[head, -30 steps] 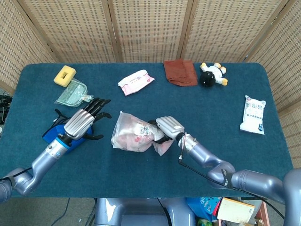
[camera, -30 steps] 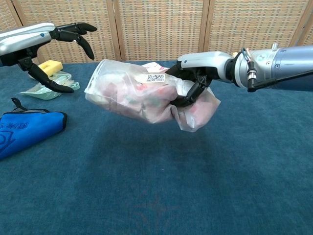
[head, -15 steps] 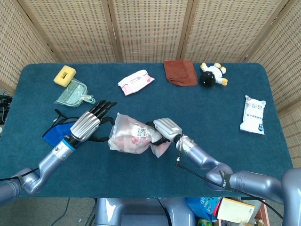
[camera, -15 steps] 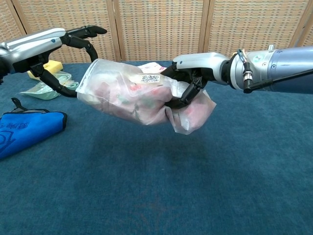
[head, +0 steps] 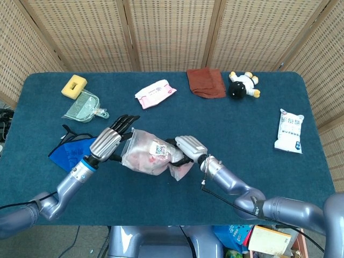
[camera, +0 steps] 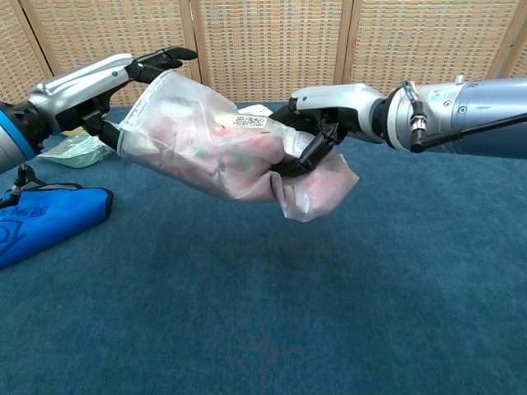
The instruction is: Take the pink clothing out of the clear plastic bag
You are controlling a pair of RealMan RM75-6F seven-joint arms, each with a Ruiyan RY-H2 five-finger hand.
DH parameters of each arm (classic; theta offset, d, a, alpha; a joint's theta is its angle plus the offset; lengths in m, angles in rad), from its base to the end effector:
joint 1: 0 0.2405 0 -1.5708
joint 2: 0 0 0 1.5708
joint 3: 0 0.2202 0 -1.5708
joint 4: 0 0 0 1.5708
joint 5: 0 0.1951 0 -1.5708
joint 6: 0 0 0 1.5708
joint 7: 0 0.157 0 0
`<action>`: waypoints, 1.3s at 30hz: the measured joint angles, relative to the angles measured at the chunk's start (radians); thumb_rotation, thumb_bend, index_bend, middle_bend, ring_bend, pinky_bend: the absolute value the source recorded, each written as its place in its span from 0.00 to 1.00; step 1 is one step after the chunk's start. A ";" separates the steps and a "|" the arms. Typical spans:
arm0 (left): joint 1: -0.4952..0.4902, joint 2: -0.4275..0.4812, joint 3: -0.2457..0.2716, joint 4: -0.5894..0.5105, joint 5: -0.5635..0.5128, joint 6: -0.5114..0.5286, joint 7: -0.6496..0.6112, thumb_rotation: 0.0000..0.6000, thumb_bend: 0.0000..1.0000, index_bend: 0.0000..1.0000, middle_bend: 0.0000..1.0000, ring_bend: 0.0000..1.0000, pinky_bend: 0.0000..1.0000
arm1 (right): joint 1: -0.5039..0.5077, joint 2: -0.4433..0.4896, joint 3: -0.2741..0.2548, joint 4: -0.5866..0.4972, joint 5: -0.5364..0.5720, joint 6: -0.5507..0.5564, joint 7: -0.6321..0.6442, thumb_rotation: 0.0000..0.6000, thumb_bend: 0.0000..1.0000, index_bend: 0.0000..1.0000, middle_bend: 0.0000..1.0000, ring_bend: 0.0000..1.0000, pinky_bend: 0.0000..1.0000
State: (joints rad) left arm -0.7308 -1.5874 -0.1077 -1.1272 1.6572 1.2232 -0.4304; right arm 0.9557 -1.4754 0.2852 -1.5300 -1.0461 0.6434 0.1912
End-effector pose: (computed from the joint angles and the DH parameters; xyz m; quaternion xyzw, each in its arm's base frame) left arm -0.1181 0.3354 0.0224 -0.7102 -0.3407 -0.5510 0.2756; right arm -0.0395 -0.3468 -0.0142 0.6978 -0.5482 0.4162 0.1985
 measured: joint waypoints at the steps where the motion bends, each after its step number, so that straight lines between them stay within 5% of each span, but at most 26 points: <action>1: -0.004 -0.006 0.000 0.006 -0.003 -0.004 -0.005 1.00 0.18 0.45 0.00 0.00 0.00 | -0.002 -0.002 0.002 -0.001 -0.003 0.002 0.006 1.00 1.00 0.61 0.54 0.50 0.59; 11: -0.032 -0.038 0.006 0.024 -0.034 -0.051 -0.072 1.00 0.18 0.48 0.00 0.00 0.00 | -0.011 -0.008 0.013 -0.011 -0.035 0.017 0.043 1.00 1.00 0.61 0.54 0.50 0.59; 19: -0.040 -0.059 -0.015 0.031 -0.069 -0.053 -0.075 1.00 0.39 0.65 0.00 0.00 0.00 | -0.015 -0.009 0.012 -0.004 -0.037 0.021 0.052 1.00 1.00 0.61 0.54 0.50 0.59; 29: -0.037 -0.074 -0.029 0.031 -0.100 -0.046 -0.045 1.00 0.42 0.71 0.00 0.00 0.00 | -0.020 -0.005 0.008 -0.006 -0.047 -0.001 0.086 1.00 1.00 0.61 0.48 0.50 0.59; 32: -0.037 -0.071 -0.031 0.026 -0.106 -0.049 -0.032 1.00 0.42 0.71 0.00 0.00 0.00 | -0.021 -0.003 0.008 -0.006 -0.054 -0.010 0.100 1.00 0.99 0.53 0.42 0.47 0.56; 33: -0.037 -0.070 -0.031 0.025 -0.108 -0.052 -0.027 1.00 0.42 0.72 0.00 0.00 0.00 | -0.022 -0.003 0.007 -0.006 -0.057 -0.013 0.105 1.00 0.89 0.43 0.34 0.40 0.50; 36: -0.037 -0.067 -0.034 0.015 -0.123 -0.066 -0.011 1.00 0.42 0.72 0.00 0.00 0.00 | -0.022 -0.001 0.006 -0.007 -0.066 -0.028 0.124 1.00 0.29 0.10 0.05 0.10 0.23; 39: -0.040 -0.061 -0.040 0.000 -0.145 -0.092 0.006 1.00 0.42 0.72 0.00 0.00 0.00 | -0.021 0.009 0.004 -0.010 -0.079 -0.068 0.159 1.00 0.01 0.00 0.00 0.00 0.02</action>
State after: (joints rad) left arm -0.7706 -1.6488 -0.1475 -1.1275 1.5120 1.1316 -0.4244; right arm 0.9349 -1.4662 0.2896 -1.5404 -1.1254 0.5758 0.3500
